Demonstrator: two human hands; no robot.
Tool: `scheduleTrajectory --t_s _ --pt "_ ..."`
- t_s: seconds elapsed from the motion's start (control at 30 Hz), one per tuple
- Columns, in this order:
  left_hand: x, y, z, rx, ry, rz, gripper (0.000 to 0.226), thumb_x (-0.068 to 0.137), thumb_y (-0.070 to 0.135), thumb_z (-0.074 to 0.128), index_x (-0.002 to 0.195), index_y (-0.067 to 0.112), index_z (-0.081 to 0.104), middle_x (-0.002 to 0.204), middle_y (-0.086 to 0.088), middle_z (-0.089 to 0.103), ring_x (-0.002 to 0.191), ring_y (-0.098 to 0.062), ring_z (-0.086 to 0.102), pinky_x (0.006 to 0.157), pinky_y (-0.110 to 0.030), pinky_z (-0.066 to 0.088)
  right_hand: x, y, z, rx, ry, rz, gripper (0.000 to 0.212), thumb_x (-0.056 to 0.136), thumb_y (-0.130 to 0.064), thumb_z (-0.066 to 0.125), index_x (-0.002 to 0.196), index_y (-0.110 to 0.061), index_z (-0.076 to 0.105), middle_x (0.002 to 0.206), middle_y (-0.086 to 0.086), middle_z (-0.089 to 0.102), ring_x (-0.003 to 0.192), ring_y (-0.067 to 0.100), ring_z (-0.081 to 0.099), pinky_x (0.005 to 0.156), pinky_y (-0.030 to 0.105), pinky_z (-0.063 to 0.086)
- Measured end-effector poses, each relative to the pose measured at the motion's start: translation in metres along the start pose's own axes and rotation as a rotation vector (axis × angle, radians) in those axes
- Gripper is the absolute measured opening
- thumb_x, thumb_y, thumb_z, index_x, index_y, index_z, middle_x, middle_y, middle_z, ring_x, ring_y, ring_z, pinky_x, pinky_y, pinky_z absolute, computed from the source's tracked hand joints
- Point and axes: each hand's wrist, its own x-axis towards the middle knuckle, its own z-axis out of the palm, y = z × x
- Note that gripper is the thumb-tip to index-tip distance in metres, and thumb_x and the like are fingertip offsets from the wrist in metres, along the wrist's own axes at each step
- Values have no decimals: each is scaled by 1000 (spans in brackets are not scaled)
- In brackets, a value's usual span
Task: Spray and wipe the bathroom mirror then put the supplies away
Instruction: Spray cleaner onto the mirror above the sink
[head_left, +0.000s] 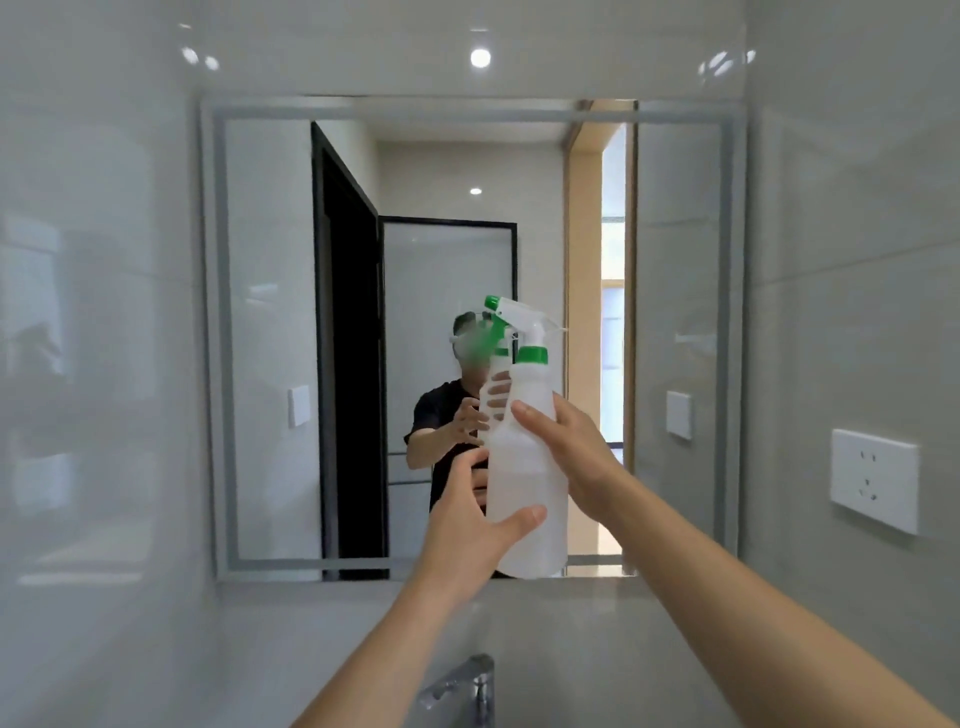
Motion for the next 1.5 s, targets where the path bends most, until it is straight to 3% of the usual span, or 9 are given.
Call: scheduleTrajectory --t_s 0.07,0.13,0.23,0.53,0.73,1.0,1.17,1.33,1.5 --pt "2 1 -14 65 -65 17 55 82 44 77 128 38 47 116 21 62 109 5 58 87 -18 51 -1 8 1 7 -12 -15 27 90 -34 67 115 -23 65 107 8 75 97 26 74 83 41 62" --pt "16 14 -35 115 74 56 35 91 40 68 122 31 56 112 18 63 105 4 58 79 -12 44 -2 14 -1 11 -29 -23 35 88 -37 70 119 -21 63 111 12 73 96 27 73 81 41 61" --pt "53 46 -66 94 293 128 23 97 37 59 114 21 64 101 11 66 94 -6 62 75 -19 44 -2 24 -1 5 -63 -8 43 84 -44 72 122 -26 63 116 10 69 97 26 73 79 40 61" --pt "95 74 -85 109 237 317 9 101 21 56 101 21 65 92 4 68 81 -6 64 69 -13 47 2 28 13 -6 -162 -56 36 86 -44 68 119 -29 65 114 15 70 106 38 68 97 57 53" --pt "93 78 -93 224 200 388 14 101 15 54 89 17 61 78 11 60 66 10 54 66 -5 42 -2 27 18 -5 -178 -83 38 87 -45 68 118 -23 65 113 17 69 107 41 65 97 62 50" --pt "96 82 -97 353 221 405 33 106 24 43 76 12 49 72 5 47 60 -2 44 62 -20 34 -4 26 25 8 -173 -100 41 87 -45 69 118 -18 67 112 8 69 106 39 67 97 63 50" --pt "88 82 -100 163 179 348 32 104 23 49 72 18 54 55 19 54 49 3 49 52 -10 36 -5 26 27 -6 -162 -88 43 85 -46 70 114 -15 68 109 1 69 106 36 68 97 61 52" --pt "86 87 -103 236 207 351 22 102 17 51 83 9 58 65 11 54 52 6 49 53 -8 36 -5 28 28 -18 -172 -64 43 84 -48 70 115 -19 67 110 5 69 105 35 68 97 59 52" --pt "85 84 -99 194 241 219 34 104 37 45 86 12 60 73 9 60 60 2 53 64 -24 43 -5 30 32 -8 -159 -71 34 84 -47 70 111 -26 69 106 -7 71 102 27 70 96 54 55"
